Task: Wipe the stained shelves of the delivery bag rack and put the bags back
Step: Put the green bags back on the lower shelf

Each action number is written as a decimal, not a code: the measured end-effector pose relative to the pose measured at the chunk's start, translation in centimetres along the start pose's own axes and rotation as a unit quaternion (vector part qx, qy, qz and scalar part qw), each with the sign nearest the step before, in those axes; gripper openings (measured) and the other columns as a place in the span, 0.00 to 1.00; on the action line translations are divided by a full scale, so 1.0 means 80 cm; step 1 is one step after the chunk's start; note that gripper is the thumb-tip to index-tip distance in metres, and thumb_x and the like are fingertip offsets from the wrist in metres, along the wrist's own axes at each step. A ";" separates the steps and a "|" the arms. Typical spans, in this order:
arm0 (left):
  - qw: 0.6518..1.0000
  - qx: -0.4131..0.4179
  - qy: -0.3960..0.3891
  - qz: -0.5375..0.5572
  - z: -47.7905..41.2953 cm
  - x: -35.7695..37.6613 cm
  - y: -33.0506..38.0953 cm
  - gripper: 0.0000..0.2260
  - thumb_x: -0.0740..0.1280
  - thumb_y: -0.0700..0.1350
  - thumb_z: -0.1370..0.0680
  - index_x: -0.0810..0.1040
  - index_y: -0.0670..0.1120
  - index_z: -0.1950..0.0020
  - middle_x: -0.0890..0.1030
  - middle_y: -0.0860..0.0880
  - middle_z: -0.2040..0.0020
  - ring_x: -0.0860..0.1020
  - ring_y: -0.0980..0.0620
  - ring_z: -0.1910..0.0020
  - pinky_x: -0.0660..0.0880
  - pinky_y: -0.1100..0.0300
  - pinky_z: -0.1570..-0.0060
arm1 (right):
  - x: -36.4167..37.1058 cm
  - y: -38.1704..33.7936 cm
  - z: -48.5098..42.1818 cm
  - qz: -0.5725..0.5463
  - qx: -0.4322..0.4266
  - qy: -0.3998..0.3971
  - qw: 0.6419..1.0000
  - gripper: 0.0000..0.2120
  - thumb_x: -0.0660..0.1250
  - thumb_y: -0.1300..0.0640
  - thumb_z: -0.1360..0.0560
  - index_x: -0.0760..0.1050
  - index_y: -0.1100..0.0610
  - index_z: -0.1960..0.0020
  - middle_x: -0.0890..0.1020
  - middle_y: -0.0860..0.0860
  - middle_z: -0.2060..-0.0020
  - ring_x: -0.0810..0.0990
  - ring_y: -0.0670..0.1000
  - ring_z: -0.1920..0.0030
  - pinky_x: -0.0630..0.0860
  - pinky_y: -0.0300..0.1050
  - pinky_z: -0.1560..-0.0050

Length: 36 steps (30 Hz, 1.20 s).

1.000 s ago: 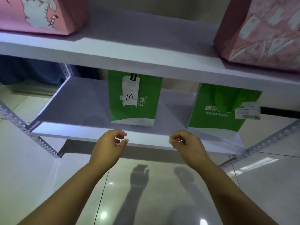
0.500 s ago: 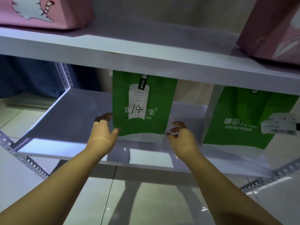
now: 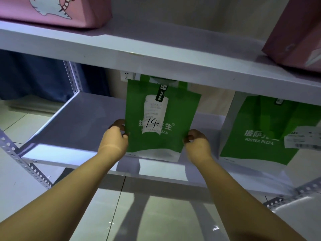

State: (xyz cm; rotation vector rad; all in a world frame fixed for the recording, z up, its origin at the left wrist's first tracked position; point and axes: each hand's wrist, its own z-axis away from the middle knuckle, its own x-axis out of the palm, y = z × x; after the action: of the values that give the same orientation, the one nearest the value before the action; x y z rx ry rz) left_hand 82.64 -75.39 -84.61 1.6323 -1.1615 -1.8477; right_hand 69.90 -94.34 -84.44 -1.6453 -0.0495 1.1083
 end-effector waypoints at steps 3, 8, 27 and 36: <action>1.000 -0.014 -0.005 -0.001 0.018 -0.005 -0.007 0.09 0.63 0.39 0.23 0.73 0.46 0.43 0.77 0.48 0.51 0.76 0.44 0.54 0.70 0.56 0.58 | -0.009 0.001 0.019 -0.010 0.011 0.002 1.000 0.10 0.61 0.68 0.25 0.73 0.55 0.58 0.80 0.54 0.59 0.78 0.56 0.57 0.73 0.43 0.56; 1.000 -0.013 0.005 0.017 0.065 -0.020 -0.012 0.05 0.66 0.39 0.24 0.74 0.48 0.56 0.76 0.52 0.61 0.75 0.50 0.62 0.68 0.62 0.69 | -0.019 0.005 0.065 -0.031 0.033 0.003 0.999 0.10 0.63 0.67 0.25 0.70 0.61 0.65 0.73 0.52 0.70 0.72 0.50 0.69 0.71 0.43 0.65; 0.972 -0.227 -0.009 0.052 0.310 -0.250 0.068 0.12 0.65 0.35 0.25 0.73 0.50 0.63 0.79 0.52 0.59 0.80 0.45 0.59 0.79 0.42 0.55 | -0.128 -0.130 0.299 -0.051 0.080 -0.173 0.980 0.08 0.61 0.66 0.24 0.74 0.57 0.59 0.79 0.57 0.66 0.75 0.53 0.64 0.77 0.51 0.59; 0.975 -0.210 0.044 0.058 0.382 -0.398 0.194 0.11 0.65 0.37 0.24 0.70 0.52 0.62 0.80 0.46 0.54 0.79 0.45 0.55 0.78 0.44 0.52 | -0.239 -0.281 0.371 -0.046 -0.015 -0.173 0.984 0.13 0.63 0.65 0.24 0.66 0.53 0.65 0.70 0.50 0.74 0.67 0.49 0.71 0.70 0.44 0.66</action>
State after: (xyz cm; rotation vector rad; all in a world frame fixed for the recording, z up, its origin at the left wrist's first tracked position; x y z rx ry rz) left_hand 57.56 -50.40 -54.10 1.3612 -0.7454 -1.7769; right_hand 50.07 -73.69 -53.93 -1.4458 -0.3648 1.3156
